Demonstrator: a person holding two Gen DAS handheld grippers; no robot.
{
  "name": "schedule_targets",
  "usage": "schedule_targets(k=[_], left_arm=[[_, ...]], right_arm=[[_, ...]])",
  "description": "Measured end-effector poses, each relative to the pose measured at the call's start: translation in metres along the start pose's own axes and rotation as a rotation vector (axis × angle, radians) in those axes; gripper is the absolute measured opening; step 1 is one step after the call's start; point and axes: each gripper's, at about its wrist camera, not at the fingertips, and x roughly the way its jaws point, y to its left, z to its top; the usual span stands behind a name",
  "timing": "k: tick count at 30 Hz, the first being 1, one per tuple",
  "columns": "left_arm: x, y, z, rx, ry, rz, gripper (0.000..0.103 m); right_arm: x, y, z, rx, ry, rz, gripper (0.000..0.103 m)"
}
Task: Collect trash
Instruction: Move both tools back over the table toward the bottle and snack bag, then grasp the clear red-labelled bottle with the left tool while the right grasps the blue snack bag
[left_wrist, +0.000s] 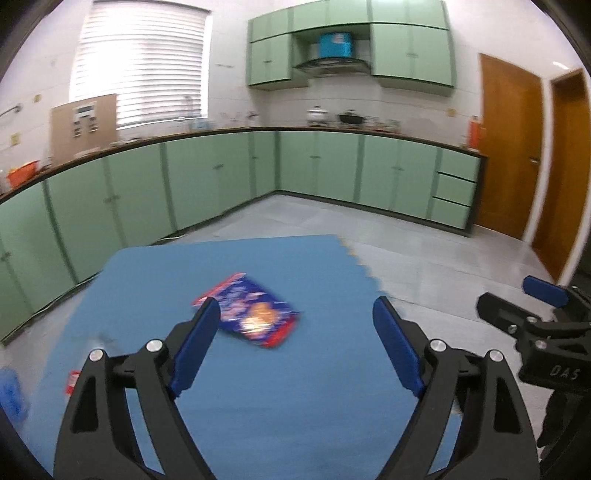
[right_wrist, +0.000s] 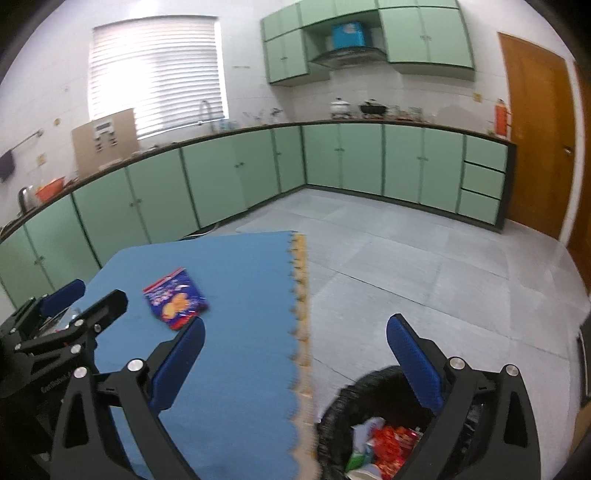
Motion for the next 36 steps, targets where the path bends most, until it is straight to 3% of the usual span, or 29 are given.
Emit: schedule_targets(k=[8, 15, 22, 36], left_arm=[[-0.007, 0.083, -0.008, -0.048, 0.025, 0.191, 0.082], [-0.01, 0.147, -0.021, -0.101, 0.074, 0.292, 0.082], [0.004, 0.182, -0.038, -0.179, 0.156, 0.276, 0.082], [0.044, 0.208, -0.068, -0.25, 0.309, 0.228, 0.081]], right_arm=[[0.022, 0.051, -0.011, -0.059, 0.019, 0.062, 0.097], [0.036, 0.082, -0.019, -0.103, 0.041, 0.091, 0.097], [0.047, 0.101, -0.023, -0.132, 0.062, 0.104, 0.097], [0.058, 0.117, -0.026, -0.176, 0.088, 0.105, 0.097]])
